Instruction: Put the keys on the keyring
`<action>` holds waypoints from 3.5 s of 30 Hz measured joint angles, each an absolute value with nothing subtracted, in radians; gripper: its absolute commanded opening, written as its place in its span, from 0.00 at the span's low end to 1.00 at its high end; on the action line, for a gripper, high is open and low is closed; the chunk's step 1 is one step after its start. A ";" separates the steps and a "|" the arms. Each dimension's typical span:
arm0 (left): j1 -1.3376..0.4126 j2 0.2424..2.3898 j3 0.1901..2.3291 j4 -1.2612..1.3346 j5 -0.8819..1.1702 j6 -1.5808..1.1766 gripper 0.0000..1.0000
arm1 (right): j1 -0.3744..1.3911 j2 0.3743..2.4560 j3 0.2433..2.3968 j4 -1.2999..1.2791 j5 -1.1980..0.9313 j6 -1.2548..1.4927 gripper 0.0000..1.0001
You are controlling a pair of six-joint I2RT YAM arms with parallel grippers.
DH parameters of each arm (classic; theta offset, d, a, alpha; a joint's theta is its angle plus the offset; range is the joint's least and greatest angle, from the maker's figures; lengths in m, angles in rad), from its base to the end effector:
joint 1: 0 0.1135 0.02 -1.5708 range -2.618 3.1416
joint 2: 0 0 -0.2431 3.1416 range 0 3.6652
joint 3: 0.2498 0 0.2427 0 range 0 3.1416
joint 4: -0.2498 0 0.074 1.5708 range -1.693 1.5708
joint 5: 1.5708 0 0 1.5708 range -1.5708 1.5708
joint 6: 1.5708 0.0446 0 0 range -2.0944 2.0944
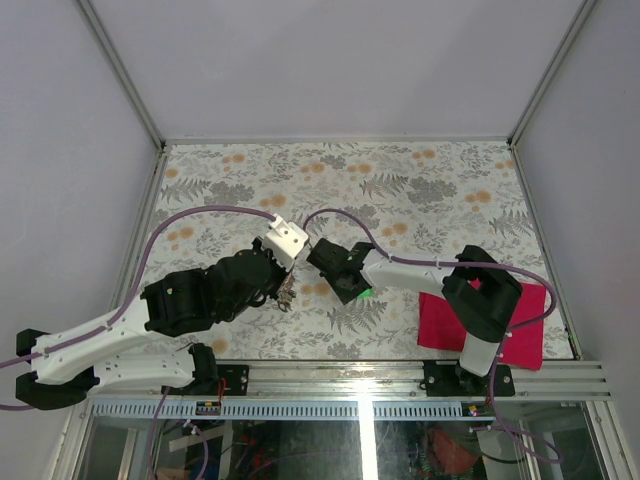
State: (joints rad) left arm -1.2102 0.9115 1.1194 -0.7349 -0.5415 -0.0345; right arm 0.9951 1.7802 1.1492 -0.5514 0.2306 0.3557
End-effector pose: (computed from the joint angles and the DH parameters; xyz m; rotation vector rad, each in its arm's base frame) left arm 0.0871 -0.1657 0.3565 0.8426 1.8394 -0.2192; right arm 0.1938 0.2799 0.1523 -0.7888 2.5782 0.0878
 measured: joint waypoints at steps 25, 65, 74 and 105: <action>-1.210 0.910 1.119 -0.735 -0.542 -0.041 0.00 | 1.014 1.849 1.175 -0.594 0.280 0.360 0.13; -1.210 0.962 1.103 -0.658 -0.425 0.193 0.00 | 0.726 0.971 0.928 -0.382 -0.342 0.119 0.00; -1.210 0.988 1.113 -0.620 -0.291 0.363 0.00 | 0.725 0.931 1.097 -0.502 -0.371 0.072 0.00; -1.210 0.989 1.189 -0.607 0.039 0.582 0.00 | 0.725 0.927 1.115 -0.502 -0.631 -0.362 0.00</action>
